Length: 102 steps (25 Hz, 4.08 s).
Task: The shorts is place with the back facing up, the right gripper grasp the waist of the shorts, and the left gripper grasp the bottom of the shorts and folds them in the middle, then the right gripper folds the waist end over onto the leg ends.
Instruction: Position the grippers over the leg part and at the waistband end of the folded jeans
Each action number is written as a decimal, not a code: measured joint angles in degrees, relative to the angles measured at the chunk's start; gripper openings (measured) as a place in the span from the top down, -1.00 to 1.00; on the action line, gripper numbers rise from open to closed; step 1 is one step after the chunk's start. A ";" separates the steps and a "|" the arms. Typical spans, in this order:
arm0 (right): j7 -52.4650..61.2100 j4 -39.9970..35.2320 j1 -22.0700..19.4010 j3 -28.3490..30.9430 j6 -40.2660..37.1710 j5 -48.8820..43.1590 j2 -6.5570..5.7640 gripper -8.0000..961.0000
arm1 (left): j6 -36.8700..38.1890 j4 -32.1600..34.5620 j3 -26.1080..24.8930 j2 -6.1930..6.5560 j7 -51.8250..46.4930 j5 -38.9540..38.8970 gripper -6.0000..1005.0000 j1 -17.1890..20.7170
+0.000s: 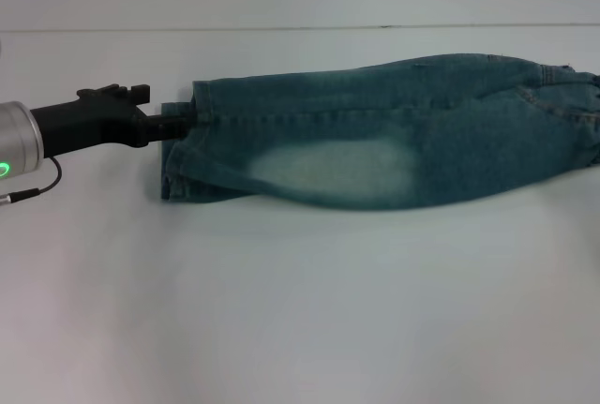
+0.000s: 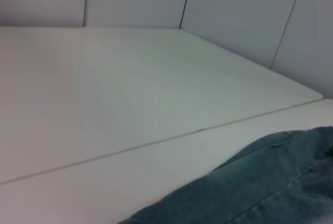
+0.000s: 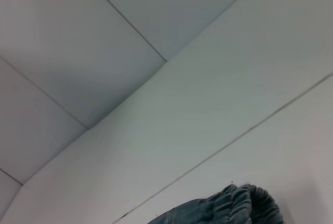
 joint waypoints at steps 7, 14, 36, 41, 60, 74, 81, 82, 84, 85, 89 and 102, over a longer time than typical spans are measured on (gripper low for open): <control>-2.84 0.03 0.70 -0.38 -0.68 0.01 -0.19 -0.99 | 0.87 0.09 0.03 0.22 -1.58 1.76 -0.83 -0.13; -3.37 0.85 1.81 -1.26 0.34 -1.98 -1.57 -0.99 | 2.63 0.64 0.66 0.24 -4.00 3.54 -0.83 -0.61; -3.56 7.28 5.91 -1.24 9.03 -3.51 -4.97 -0.99 | 1.68 4.74 6.69 -0.03 -12.36 5.06 -0.83 -1.06; -3.56 10.27 7.11 -1.41 8.86 -3.67 -6.57 -0.99 | 2.02 4.75 6.73 -0.03 -12.49 5.06 -0.83 -0.95; 1.70 15.09 11.89 -2.00 14.69 -7.23 -8.16 -0.99 | 1.22 5.92 8.99 -0.03 -11.96 5.06 -0.83 -0.91; 3.24 16.81 12.15 -4.22 15.98 -7.29 -7.46 -0.99 | 1.51 8.23 10.03 -0.12 -12.15 7.50 -0.83 -0.70; 3.27 17.34 11.73 -4.28 18.48 -7.29 -7.47 -0.99 | 1.51 8.35 10.29 -0.12 -12.27 7.88 -0.83 -0.66; 3.28 17.48 11.74 -4.31 18.85 -7.29 -7.47 -0.99 | 1.51 8.35 10.29 -0.12 -12.27 7.91 -0.83 -0.66; 3.28 17.70 11.85 -4.35 19.23 -7.29 -7.48 -0.99 | 1.51 8.35 10.29 -0.12 -12.26 7.98 -0.83 -0.66; 3.27 17.79 12.00 -4.41 19.37 -7.30 -7.48 -0.99 | 1.50 8.35 10.29 -0.12 -12.24 8.01 -0.83 -0.66; 3.28 17.82 12.70 -4.96 20.33 -7.33 -7.47 -0.99 | 1.51 8.36 10.29 -0.12 -12.18 8.05 -0.83 -0.66; 3.30 18.47 14.22 -5.43 20.67 -7.38 -6.86 -0.99 | 1.94 9.29 10.35 -0.12 -12.27 8.16 -0.83 -0.66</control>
